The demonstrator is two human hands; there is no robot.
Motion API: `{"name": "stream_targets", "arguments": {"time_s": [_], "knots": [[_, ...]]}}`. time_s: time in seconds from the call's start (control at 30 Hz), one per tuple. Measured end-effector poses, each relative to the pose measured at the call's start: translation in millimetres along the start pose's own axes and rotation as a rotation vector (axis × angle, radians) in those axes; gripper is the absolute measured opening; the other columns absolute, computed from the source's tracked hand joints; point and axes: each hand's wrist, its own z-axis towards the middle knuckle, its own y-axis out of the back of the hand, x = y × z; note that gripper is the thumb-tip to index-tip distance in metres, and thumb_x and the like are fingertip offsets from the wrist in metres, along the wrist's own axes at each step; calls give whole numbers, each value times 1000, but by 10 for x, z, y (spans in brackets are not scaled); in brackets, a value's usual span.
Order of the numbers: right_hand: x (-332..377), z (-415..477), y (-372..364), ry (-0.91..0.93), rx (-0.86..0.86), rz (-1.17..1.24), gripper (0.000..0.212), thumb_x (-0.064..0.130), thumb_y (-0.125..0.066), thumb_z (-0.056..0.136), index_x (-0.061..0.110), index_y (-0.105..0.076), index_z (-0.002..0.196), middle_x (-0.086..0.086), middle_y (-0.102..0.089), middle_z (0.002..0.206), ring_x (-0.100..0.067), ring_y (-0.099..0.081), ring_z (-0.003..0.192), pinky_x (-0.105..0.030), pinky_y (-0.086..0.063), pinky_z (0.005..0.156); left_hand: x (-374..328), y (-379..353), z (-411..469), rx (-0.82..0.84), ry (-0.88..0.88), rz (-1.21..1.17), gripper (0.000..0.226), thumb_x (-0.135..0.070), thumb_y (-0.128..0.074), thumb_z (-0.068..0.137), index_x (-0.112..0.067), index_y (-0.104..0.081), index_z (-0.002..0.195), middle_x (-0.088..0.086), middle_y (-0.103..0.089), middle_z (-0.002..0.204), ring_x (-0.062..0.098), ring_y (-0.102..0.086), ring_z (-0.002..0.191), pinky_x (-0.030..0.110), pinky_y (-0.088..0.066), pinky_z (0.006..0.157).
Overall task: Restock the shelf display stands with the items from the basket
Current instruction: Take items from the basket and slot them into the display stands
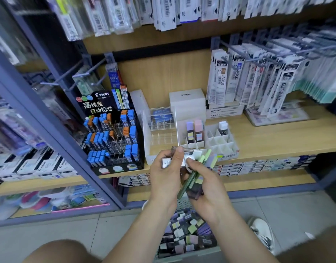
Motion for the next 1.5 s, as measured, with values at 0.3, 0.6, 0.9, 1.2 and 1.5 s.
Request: {"name": "stream_targets", "arguments": {"time_s": [0.3, 0.6, 0.9, 1.2, 1.5], "knots": [[579, -5, -43, 182, -7, -162, 21, 2, -73, 78, 9, -60, 93, -7, -60, 64, -15, -54, 45, -19, -42, 36, -157, -272, 32, -5, -194, 58, 5, -19, -72, 83, -15, -71, 86, 2, -63, 71, 15, -51, 51, 25, -43, 47], [1003, 118, 102, 250, -59, -328, 28, 0, -73, 80, 3, -62, 105, -11, -69, 70, -18, -61, 52, -29, -43, 57, -122, -615, 220, 44, -168, 134, 3, -16, -74, 81, -16, -73, 84, -2, -70, 76, 8, -61, 68, 20, -50, 62], [1572, 476, 386, 225, -117, -581, 22, -6, -67, 82, 2, -60, 102, -14, -65, 70, -22, -55, 53, -30, -46, 52, -8, -905, 518, 110, -61, 214, 3, -8, -69, 83, -6, -67, 85, 6, -70, 71, 15, -63, 61, 37, -56, 68], [1779, 637, 549, 250, -128, -594, 18, -5, -67, 80, 8, -60, 90, -9, -61, 68, -23, -54, 56, -33, -45, 57, 0, -984, 743, 306, 66, 181, 31, 5, -57, 87, -21, -70, 98, 11, -67, 71, 19, -64, 62, 26, -58, 63], [1880, 635, 648, 209, -79, -539, 18, -8, -62, 83, 8, -59, 92, -12, -63, 71, -26, -61, 59, -33, -55, 58, 33, -1110, 908, 605, -63, 583, 21, -9, -56, 94, -21, -59, 112, 7, -73, 82, 18, -68, 68, 19, -50, 58]]}}
